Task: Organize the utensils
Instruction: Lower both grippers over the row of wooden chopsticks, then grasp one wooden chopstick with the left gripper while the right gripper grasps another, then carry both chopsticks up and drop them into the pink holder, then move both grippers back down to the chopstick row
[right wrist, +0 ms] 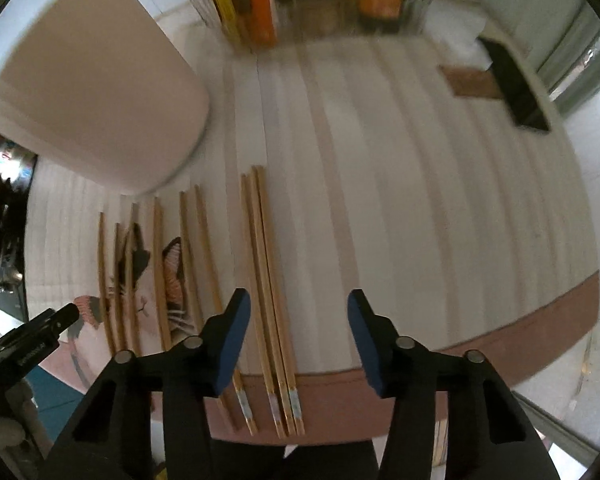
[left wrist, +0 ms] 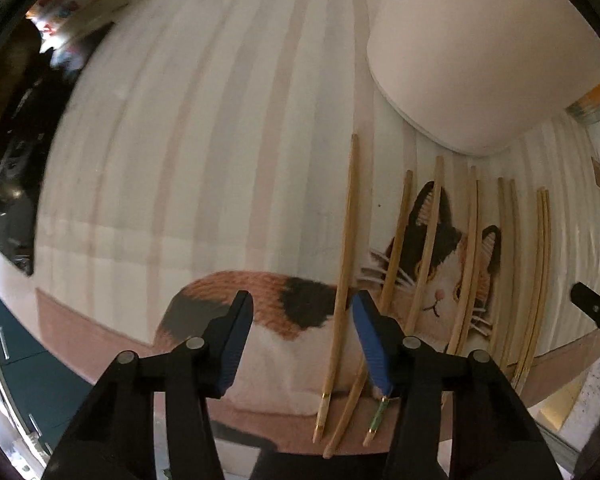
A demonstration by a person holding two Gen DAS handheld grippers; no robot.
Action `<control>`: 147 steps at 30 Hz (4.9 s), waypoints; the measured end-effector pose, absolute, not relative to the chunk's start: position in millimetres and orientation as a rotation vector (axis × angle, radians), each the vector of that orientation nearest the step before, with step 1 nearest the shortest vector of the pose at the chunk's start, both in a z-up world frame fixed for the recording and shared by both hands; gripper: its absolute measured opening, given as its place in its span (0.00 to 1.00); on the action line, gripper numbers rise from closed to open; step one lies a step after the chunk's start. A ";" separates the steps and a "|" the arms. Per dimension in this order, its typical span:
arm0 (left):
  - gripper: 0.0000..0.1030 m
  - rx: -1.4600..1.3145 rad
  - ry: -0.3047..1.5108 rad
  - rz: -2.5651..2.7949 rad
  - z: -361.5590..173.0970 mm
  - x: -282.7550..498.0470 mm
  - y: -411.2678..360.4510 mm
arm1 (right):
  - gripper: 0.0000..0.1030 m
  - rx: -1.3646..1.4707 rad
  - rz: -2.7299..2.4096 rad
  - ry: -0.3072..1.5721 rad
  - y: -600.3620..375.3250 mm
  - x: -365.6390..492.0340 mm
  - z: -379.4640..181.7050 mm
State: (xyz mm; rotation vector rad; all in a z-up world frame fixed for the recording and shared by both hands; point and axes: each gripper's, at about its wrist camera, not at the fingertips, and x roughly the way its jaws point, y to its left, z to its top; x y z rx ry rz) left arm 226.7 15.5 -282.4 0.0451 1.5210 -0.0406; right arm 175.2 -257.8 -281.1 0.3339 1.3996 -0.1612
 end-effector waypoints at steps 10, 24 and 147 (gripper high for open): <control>0.47 0.065 1.575 -0.156 -304.1 237.1 14.3 | 0.24 0.317 -0.170 1.501 -238.4 198.4 -330.5; 0.15 0.128 1.521 -0.148 -340.0 230.3 -4.5 | 0.07 0.174 -0.279 1.558 -205.2 182.8 -352.9; 0.74 -0.116 0.839 -0.171 -49.9 319.8 -23.7 | 0.43 0.426 0.165 0.815 -230.4 338.5 -70.1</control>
